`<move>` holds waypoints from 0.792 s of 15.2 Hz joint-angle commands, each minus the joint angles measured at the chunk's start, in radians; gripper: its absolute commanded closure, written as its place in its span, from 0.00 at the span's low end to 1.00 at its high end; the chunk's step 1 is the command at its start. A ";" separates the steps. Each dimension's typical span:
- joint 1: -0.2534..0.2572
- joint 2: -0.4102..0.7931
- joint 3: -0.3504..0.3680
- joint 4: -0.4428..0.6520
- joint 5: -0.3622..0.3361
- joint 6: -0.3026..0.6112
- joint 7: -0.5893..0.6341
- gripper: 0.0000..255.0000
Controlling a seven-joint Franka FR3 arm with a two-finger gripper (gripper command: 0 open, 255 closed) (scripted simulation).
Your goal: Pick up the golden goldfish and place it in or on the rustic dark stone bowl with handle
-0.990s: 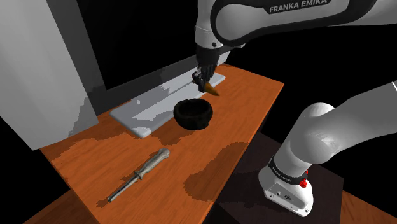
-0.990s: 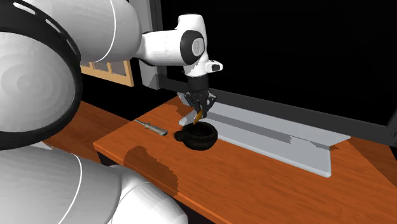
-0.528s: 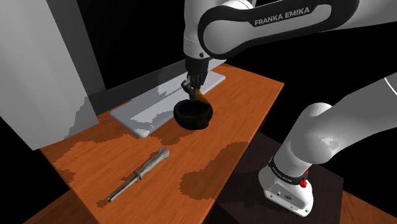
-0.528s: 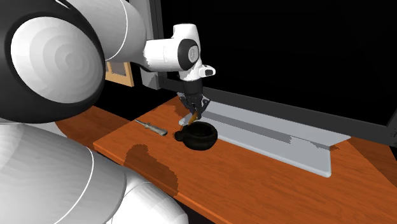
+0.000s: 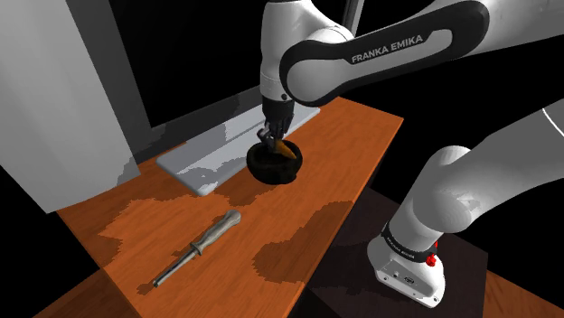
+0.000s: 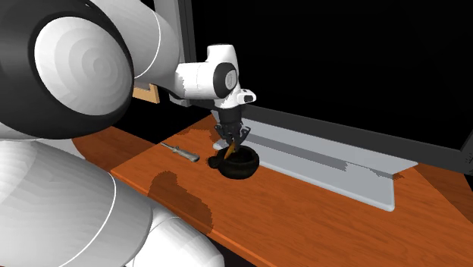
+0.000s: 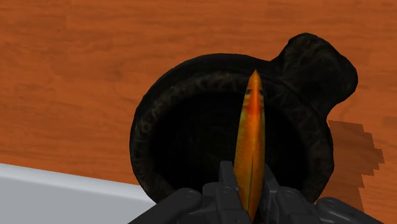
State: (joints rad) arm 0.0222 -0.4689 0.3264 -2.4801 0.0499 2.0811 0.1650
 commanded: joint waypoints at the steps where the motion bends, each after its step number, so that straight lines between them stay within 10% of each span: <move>1: 0.000 0.001 0.000 -0.004 0.000 0.005 -0.001 1.00; 6: 0.000 0.001 0.000 -0.004 0.000 0.005 -0.001 1.00; 7: 0.000 0.001 0.000 -0.004 0.000 0.005 -0.001 0.00; 12: 0.000 0.001 0.000 -0.004 0.000 0.005 -0.001 0.00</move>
State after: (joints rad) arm 0.0218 -0.4680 0.3261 -2.4838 0.0496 2.0860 0.1644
